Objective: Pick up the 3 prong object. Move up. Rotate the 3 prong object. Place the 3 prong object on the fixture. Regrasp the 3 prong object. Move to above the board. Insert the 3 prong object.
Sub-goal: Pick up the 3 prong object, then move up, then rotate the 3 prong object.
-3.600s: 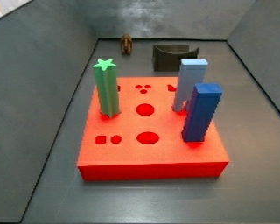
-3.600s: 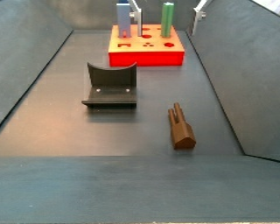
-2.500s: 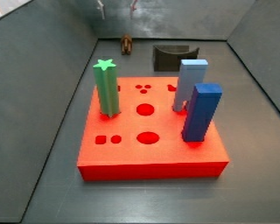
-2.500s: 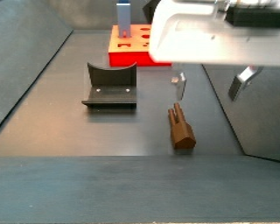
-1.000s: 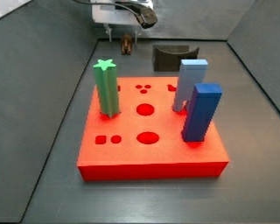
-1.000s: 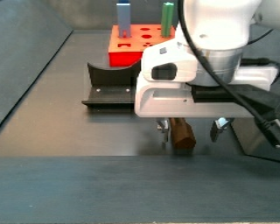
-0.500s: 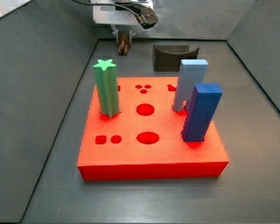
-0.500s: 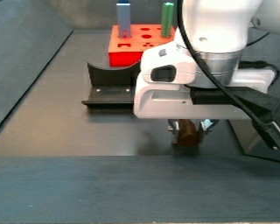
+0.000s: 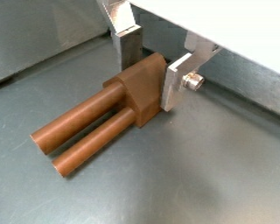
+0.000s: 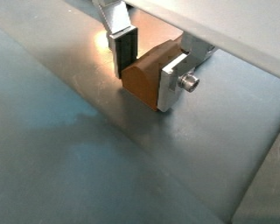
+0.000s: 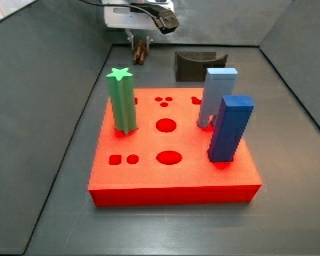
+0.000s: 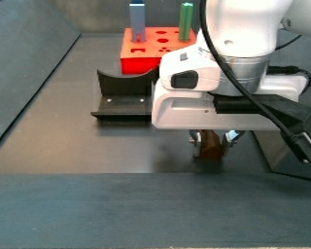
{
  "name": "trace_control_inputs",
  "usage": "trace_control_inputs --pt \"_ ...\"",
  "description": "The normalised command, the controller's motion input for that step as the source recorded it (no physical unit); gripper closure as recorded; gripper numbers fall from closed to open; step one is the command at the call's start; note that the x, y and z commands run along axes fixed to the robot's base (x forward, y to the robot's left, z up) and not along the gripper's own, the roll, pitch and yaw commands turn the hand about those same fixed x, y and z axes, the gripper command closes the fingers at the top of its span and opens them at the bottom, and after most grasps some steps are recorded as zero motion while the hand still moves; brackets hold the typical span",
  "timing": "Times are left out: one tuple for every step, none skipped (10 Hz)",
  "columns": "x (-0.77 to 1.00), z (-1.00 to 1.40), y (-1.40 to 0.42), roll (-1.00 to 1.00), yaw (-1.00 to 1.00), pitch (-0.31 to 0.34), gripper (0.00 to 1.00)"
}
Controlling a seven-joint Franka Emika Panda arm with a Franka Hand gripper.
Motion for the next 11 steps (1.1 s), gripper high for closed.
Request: trace_control_inputs --pt "0.00 0.00 0.00 0.00 0.00 0.000 1.00" --pt "0.00 0.00 0.00 0.00 0.00 0.000 1.00" --pt "0.00 0.00 0.00 0.00 0.00 0.000 1.00" --pt "0.00 0.83 0.00 0.00 0.00 0.000 1.00" --pt "0.03 0.82 0.00 0.00 -0.01 -0.004 1.00" --pt "0.02 0.74 0.00 0.01 -0.01 0.018 1.00" --pt "0.01 0.64 0.00 0.02 -0.02 0.048 1.00" --pt "0.00 0.48 0.00 0.04 -0.02 0.071 1.00" --pt "-0.01 0.36 0.00 0.05 -0.03 0.082 1.00" --pt "-0.02 0.24 0.00 0.07 -0.02 0.089 1.00" --pt "0.18 0.53 -1.00 0.00 0.00 0.000 1.00"
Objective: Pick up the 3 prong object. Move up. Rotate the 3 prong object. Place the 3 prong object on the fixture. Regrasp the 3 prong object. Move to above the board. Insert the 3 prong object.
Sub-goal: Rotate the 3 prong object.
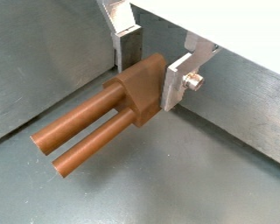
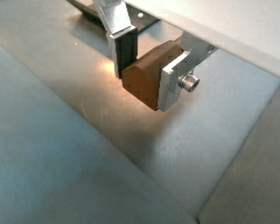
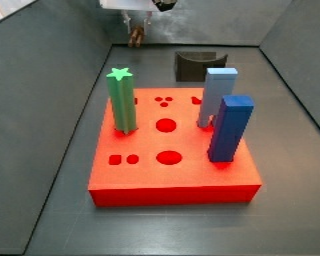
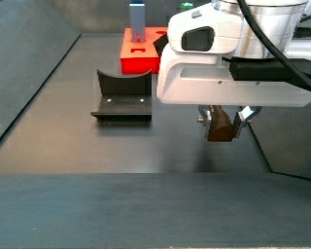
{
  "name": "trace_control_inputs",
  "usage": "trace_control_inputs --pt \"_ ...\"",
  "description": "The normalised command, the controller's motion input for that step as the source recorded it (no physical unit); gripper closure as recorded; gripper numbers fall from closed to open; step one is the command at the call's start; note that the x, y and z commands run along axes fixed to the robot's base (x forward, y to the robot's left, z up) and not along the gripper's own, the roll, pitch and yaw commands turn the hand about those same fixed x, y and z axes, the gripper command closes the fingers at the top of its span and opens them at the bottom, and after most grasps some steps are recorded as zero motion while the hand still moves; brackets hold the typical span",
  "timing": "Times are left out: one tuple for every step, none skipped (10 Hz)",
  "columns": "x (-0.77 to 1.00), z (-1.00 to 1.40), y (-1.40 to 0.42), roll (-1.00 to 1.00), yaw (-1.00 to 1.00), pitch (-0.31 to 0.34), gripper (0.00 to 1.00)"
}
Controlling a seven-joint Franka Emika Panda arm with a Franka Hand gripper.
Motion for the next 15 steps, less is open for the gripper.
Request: trace_control_inputs --pt "0.18 0.47 -1.00 0.02 0.03 -0.004 1.00" --pt "0.14 0.48 -1.00 0.04 0.04 0.020 1.00" --pt "0.09 0.47 -1.00 0.09 0.03 0.041 1.00" --pt "0.07 0.45 -0.99 0.11 0.03 0.052 1.00" --pt "0.04 0.30 -0.74 0.13 0.03 0.074 1.00" --pt "0.01 0.15 -0.49 0.13 0.03 0.075 1.00" --pt "0.00 0.07 -0.29 0.13 0.03 0.061 1.00" --pt "0.00 0.00 0.00 0.00 -1.00 0.000 1.00" --pt "-0.01 0.00 0.12 0.00 -1.00 -0.001 1.00" --pt "0.00 0.00 0.09 -0.01 -1.00 -0.002 1.00" --pt "0.01 -0.01 0.05 -0.01 -1.00 -0.002 1.00" --pt "0.01 -0.01 0.04 -0.01 -1.00 -0.002 1.00" --pt "0.01 -0.01 0.03 -0.01 -1.00 -0.002 1.00" --pt "0.01 -0.01 0.03 -0.01 -1.00 -0.002 1.00" --pt "0.01 -0.01 0.03 -0.01 -1.00 -0.002 1.00"
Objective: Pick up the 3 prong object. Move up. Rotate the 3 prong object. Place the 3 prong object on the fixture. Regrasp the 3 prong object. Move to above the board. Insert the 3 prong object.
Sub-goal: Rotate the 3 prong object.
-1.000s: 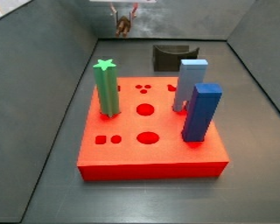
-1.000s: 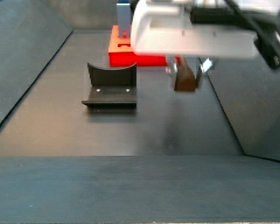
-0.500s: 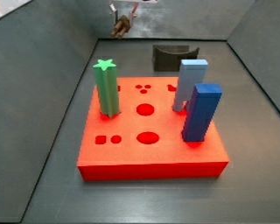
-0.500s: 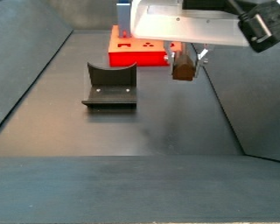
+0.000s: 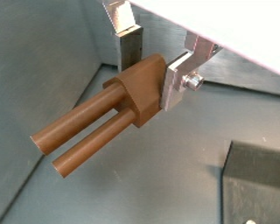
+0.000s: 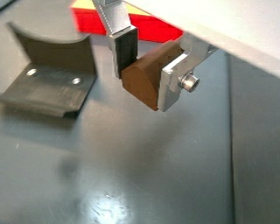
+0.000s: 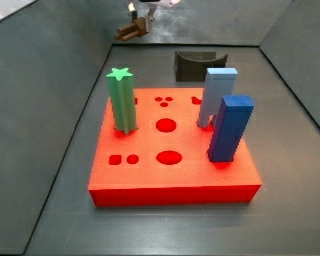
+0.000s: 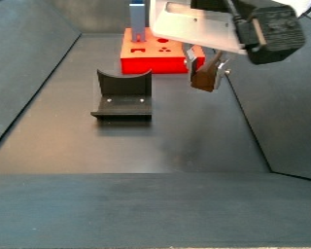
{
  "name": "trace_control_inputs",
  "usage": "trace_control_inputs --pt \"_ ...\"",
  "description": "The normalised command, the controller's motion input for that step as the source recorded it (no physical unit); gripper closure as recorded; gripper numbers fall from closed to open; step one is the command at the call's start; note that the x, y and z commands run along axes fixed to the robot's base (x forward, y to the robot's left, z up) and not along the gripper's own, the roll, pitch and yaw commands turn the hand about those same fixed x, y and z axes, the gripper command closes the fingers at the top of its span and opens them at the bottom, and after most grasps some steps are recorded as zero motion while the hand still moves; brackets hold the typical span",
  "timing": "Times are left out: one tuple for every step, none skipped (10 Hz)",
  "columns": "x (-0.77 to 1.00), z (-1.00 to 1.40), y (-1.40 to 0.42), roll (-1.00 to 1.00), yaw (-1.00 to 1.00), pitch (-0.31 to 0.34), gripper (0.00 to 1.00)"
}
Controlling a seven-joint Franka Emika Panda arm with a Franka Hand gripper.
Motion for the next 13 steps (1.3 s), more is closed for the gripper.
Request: trace_control_inputs --pt "0.01 -0.01 0.03 -0.01 -1.00 -0.002 1.00" --pt "0.01 -0.01 0.03 -0.01 -1.00 -0.002 1.00" --pt "0.01 -0.01 0.03 -0.01 -1.00 -0.002 1.00" --pt "0.01 -0.01 0.03 -0.01 -1.00 -0.002 1.00" --pt "0.01 -0.01 0.03 -0.01 -1.00 -0.002 1.00" --pt "0.01 -0.01 0.03 -0.01 -1.00 -0.002 1.00" --pt "0.01 -0.01 0.02 -0.01 -1.00 -0.002 1.00" --pt "0.00 -0.01 0.02 -0.01 -1.00 -0.002 1.00" --pt "0.00 -0.01 0.02 -0.01 -1.00 -0.002 1.00" --pt "0.00 -0.01 0.02 -0.01 -1.00 -0.002 1.00" --pt "0.00 -0.01 0.02 -0.01 -1.00 -0.002 1.00" --pt "0.00 -0.01 0.02 -0.01 -1.00 -0.002 1.00" --pt "0.00 -0.01 0.02 -0.01 -1.00 -0.002 1.00"
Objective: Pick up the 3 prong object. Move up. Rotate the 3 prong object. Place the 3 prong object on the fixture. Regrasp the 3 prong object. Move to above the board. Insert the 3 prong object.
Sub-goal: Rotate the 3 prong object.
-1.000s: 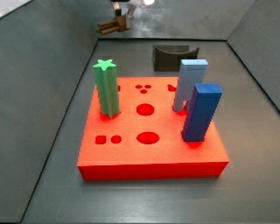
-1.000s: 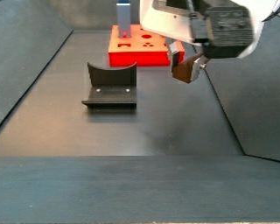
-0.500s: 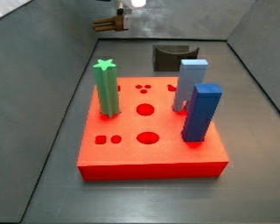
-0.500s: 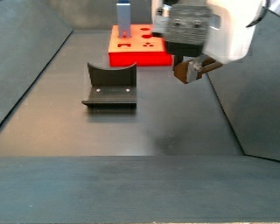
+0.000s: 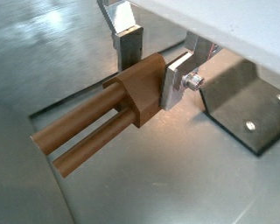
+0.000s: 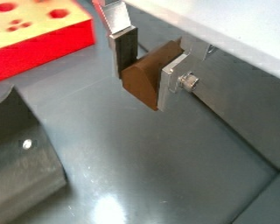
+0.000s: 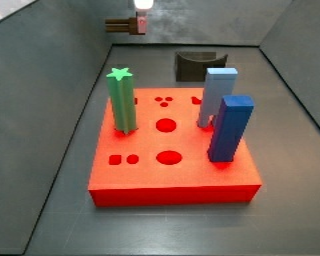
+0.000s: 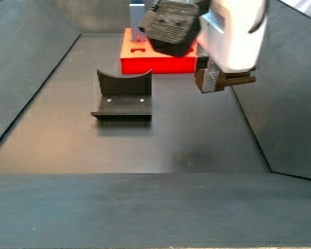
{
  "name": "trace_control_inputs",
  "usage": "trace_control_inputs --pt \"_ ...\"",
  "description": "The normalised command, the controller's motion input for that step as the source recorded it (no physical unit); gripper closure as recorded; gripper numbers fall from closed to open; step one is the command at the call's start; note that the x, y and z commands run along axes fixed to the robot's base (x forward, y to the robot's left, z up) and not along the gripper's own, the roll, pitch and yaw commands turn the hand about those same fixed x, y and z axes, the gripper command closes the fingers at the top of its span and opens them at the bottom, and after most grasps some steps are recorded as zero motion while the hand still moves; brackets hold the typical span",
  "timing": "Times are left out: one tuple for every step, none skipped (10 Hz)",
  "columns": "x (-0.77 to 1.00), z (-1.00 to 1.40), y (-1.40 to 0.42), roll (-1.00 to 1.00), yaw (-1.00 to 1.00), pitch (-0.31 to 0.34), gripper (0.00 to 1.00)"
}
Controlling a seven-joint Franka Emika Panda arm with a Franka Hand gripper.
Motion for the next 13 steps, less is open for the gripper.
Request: trace_control_inputs --pt "0.00 -0.01 0.02 -0.01 -1.00 -0.002 1.00" --pt "0.00 -0.01 0.02 -0.01 -1.00 -0.002 1.00" --pt "0.00 -0.01 0.02 -0.01 -1.00 -0.002 1.00" --pt "0.00 -0.01 0.02 -0.01 -1.00 -0.002 1.00" --pt "0.00 -0.01 0.02 -0.02 -1.00 -0.003 1.00" --pt "0.00 -0.01 0.02 -0.02 -1.00 -0.003 1.00" --pt "0.00 -0.01 0.02 -0.02 -1.00 -0.003 1.00" --pt "0.00 -0.01 0.02 -0.02 -1.00 -0.003 1.00" --pt "0.00 -0.01 0.02 -0.02 -1.00 -0.003 1.00" --pt "0.00 -0.01 0.02 -0.02 -1.00 -0.003 1.00" --pt "0.00 -0.01 0.02 -0.02 -1.00 -0.003 1.00" --pt "0.00 -0.01 0.02 -0.02 -1.00 -0.003 1.00" --pt "0.00 -0.01 0.02 -0.02 -1.00 -0.004 1.00"
